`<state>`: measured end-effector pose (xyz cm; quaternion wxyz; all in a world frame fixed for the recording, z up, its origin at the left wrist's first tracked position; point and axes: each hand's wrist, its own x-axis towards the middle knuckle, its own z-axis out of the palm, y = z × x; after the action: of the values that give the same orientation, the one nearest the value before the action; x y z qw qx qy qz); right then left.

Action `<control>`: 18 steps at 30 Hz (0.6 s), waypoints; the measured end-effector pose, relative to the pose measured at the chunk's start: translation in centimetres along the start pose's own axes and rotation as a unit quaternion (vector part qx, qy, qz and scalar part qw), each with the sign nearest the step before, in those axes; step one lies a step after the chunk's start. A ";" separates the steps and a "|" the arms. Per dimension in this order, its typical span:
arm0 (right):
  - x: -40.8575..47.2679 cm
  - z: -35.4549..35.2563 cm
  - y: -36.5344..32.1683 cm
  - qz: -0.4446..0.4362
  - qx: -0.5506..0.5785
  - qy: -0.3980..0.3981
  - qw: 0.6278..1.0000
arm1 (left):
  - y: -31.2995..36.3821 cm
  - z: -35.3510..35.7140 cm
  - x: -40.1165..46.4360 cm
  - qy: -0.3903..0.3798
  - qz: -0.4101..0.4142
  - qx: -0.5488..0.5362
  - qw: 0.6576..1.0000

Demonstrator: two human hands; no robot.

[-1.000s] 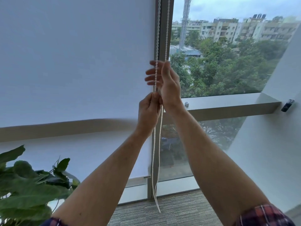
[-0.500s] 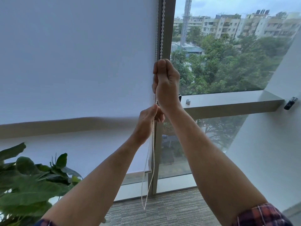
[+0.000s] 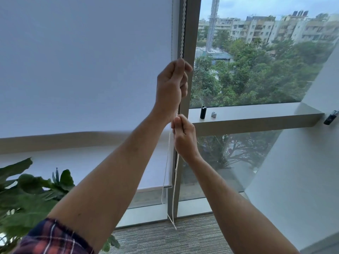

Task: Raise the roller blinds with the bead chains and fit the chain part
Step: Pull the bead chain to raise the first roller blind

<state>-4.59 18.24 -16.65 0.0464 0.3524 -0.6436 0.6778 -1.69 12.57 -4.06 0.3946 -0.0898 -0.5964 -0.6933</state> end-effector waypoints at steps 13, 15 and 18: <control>3.6 -2.6 -2.6 0.048 0.134 -0.056 0.988 | -3.3 -0.7 -3.9 0.061 -0.019 0.041 0.997; 5.2 -2.5 -4.7 0.034 0.153 -0.038 0.987 | -4.3 -1.1 -4.6 0.063 -0.029 0.045 0.997; 7.0 -2.2 -7.5 0.002 0.199 -0.044 0.979 | -5.3 -2.0 -5.2 0.072 -0.049 0.054 0.995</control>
<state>-6.88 18.72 -6.45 -0.0543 0.3826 -0.4982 0.7762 -0.98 12.93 -11.74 0.4065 0.0110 -0.6071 -0.6828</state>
